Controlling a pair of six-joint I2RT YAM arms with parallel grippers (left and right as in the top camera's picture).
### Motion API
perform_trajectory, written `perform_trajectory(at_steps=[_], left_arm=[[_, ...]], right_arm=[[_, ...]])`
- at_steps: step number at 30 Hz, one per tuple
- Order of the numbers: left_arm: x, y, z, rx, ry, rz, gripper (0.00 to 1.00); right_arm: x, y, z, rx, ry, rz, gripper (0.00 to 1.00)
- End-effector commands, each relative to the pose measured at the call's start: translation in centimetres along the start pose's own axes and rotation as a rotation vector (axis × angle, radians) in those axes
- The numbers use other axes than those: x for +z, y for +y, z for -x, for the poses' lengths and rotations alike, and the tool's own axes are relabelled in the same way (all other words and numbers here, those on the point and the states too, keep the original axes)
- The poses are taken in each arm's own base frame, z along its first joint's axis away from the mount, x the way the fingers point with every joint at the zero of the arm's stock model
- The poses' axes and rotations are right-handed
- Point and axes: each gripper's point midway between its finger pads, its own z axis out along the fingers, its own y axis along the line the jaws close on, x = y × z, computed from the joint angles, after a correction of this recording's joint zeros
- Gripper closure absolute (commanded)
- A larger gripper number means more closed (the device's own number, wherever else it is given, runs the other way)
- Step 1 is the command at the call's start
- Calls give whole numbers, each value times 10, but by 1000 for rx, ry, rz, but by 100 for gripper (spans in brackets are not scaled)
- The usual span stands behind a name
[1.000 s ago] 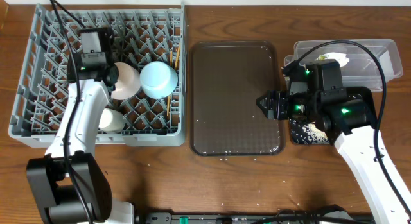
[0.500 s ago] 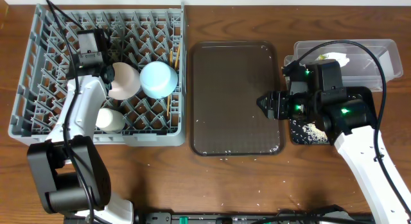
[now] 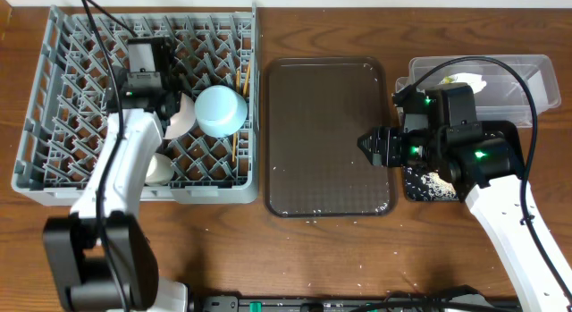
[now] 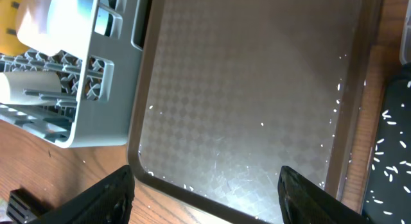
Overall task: Sort waste into correct bins and load items into the dishwasher
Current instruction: 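Lower the yellow plate upright into the rack beside the pink bowl, then release the yellow plate and raise the left gripper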
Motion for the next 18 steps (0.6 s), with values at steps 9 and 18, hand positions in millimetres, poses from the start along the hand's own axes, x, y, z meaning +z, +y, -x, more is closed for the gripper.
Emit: perform_trajectory(at_steps=[9,18], left_arm=[[-75,-20,23,-118,-136,-217,17],[-219,-60,14,-249,-259,-561,13]], right_arm=[[-5,-6,-1,-3,-3,-33,31],[-26,-17,21,-48,-122,-148,28]])
